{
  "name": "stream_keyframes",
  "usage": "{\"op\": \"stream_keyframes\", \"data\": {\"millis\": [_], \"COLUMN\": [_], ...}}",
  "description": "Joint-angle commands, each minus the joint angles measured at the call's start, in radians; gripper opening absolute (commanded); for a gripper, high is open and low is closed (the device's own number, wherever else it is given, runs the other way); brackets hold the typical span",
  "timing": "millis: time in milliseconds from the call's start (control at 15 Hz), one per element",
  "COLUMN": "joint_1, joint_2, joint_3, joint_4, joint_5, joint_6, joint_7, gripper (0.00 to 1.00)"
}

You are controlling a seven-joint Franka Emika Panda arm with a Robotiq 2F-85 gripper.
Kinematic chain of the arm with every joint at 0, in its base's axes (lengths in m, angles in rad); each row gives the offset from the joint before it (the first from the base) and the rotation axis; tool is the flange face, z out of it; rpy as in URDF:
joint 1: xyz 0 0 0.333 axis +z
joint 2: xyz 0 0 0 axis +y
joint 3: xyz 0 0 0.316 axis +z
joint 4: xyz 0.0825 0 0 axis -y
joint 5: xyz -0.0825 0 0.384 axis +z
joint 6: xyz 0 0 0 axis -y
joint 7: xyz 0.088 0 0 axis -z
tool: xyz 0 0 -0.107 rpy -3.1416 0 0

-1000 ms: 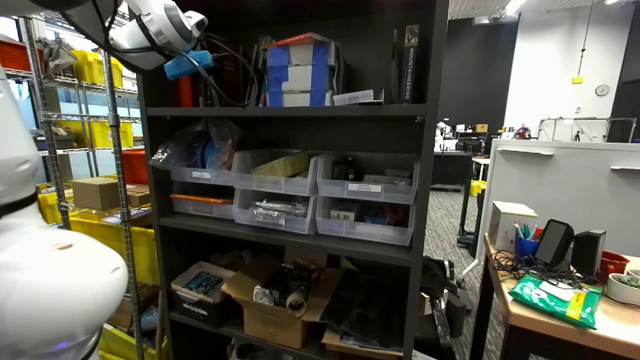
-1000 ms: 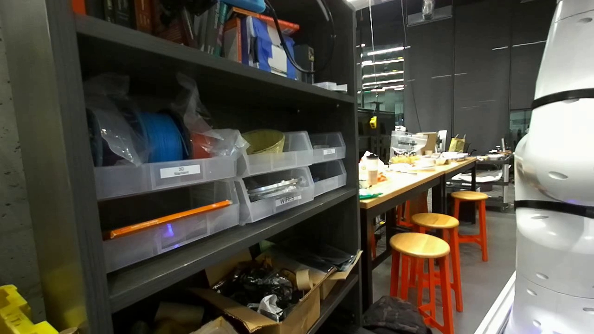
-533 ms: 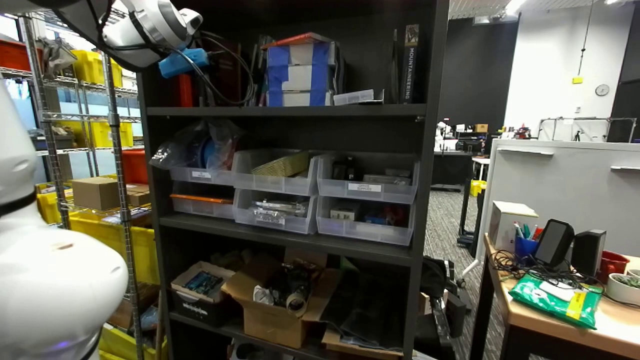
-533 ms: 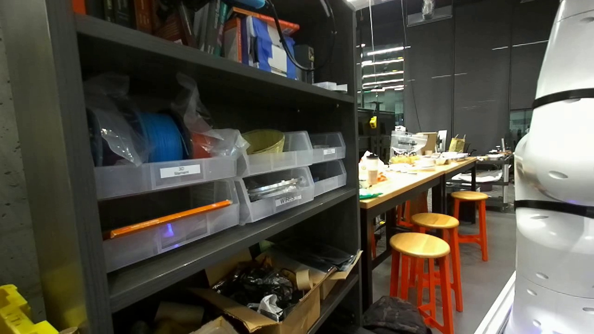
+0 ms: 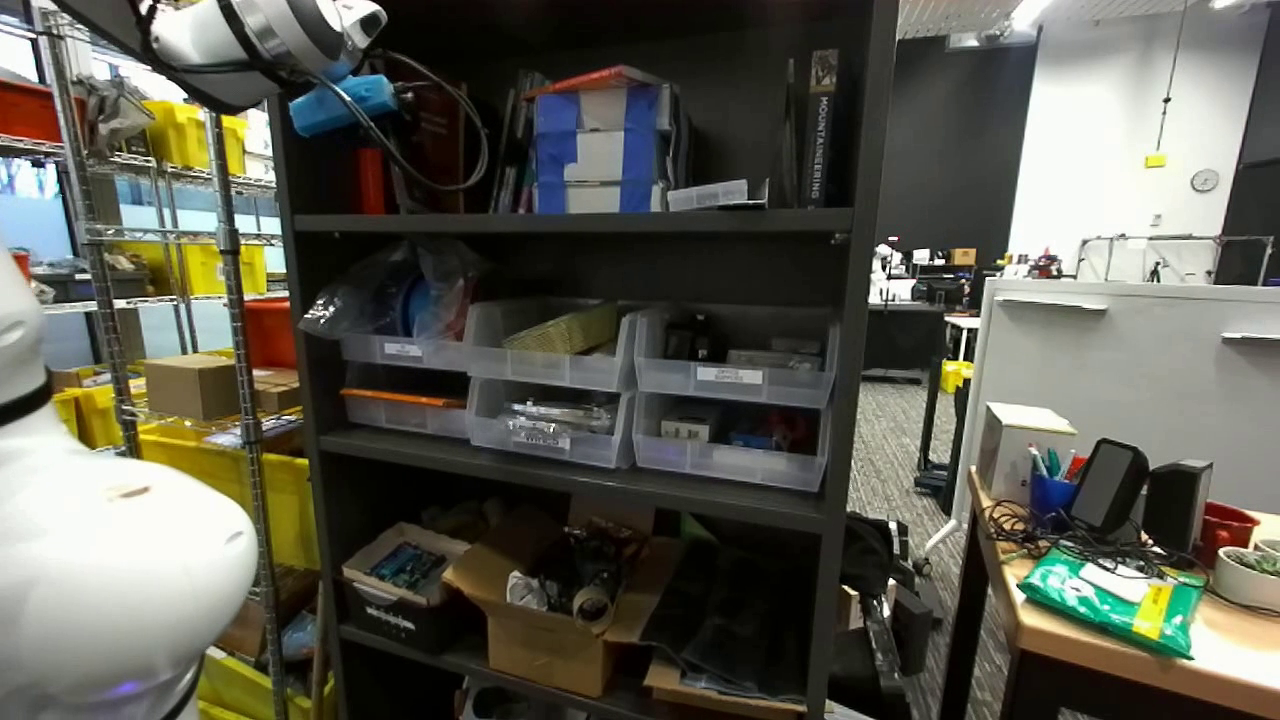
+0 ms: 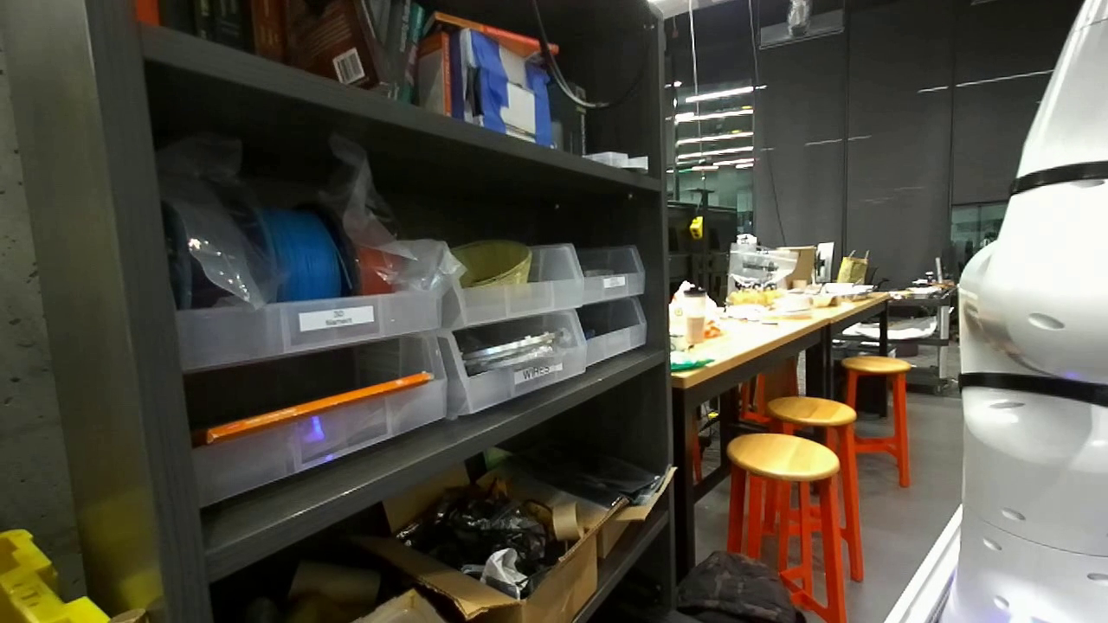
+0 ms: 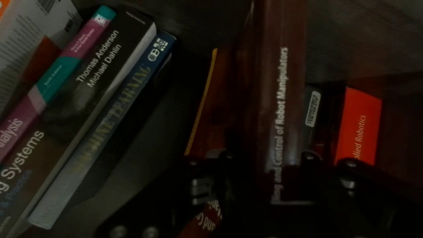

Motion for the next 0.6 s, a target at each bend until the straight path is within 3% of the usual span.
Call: {"op": "stream_keyframes", "data": {"millis": [0,533], "joint_1": [0.017,0.026], "joint_2": [-0.105,-0.261], "joint_3": [-0.016,-0.034], "joint_4": [-0.050,-0.156], "joint_5": [0.056,0.115], "joint_6": [-0.011,-0.016], "joint_7": [-0.081,-0.147], "gripper": [0.07,0.07]}}
